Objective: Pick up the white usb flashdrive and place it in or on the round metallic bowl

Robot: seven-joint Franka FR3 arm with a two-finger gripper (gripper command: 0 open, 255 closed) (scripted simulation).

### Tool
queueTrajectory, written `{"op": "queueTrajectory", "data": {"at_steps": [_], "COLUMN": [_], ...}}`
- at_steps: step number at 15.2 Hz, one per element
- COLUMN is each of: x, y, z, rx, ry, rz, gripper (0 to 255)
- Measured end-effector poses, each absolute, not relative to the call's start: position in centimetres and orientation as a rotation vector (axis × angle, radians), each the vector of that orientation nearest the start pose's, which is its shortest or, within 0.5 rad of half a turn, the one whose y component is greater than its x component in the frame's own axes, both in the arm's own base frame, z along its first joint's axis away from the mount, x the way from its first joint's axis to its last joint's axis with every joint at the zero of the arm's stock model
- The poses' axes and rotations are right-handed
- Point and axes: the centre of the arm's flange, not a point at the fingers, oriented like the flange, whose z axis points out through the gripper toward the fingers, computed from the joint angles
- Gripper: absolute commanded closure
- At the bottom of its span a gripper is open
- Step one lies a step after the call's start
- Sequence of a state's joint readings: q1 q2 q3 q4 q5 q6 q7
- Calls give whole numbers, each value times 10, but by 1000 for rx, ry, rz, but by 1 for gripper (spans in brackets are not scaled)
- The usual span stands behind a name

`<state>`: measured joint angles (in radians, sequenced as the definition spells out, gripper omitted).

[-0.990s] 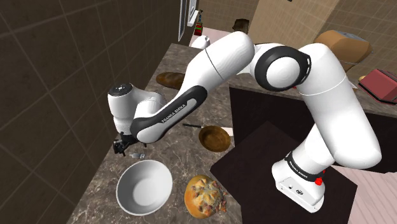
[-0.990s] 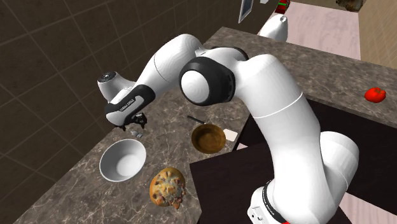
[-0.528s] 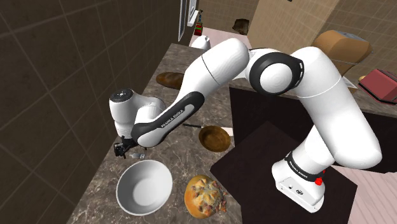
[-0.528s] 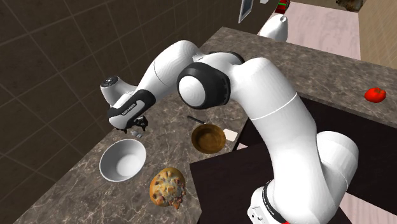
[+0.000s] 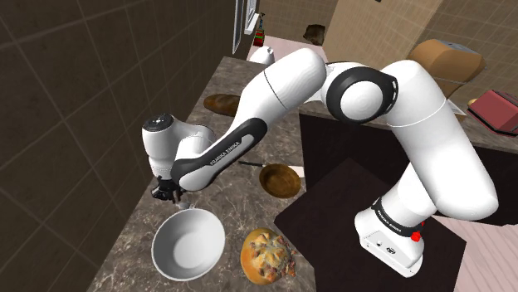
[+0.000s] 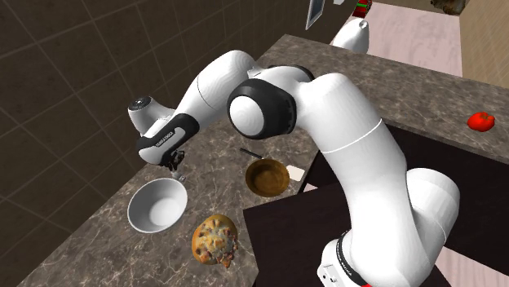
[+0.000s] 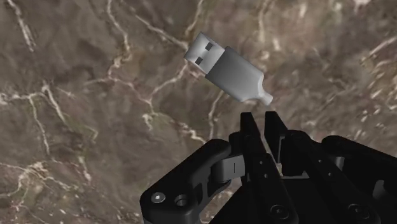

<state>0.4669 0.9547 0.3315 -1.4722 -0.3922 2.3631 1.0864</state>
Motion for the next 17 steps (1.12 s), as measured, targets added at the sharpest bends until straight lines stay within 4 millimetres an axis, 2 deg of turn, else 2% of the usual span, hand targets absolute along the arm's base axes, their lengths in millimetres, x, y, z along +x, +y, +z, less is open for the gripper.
{"op": "queueTrajectory", "data": {"at_steps": [5,6,8,12,14,17], "x": [526,526,521,493,487,485], "y": [477,477,475,462,459,460], "z": [125,125,129,159,158,144], "rx": [-3136,-3136,-3137,-3112,-3103,-3101], "ry": [215,215,164,-223,-298,-321], "rz": [-3,-3,-2,4,3,4], "gripper": [255,0,0,0,0,0]}}
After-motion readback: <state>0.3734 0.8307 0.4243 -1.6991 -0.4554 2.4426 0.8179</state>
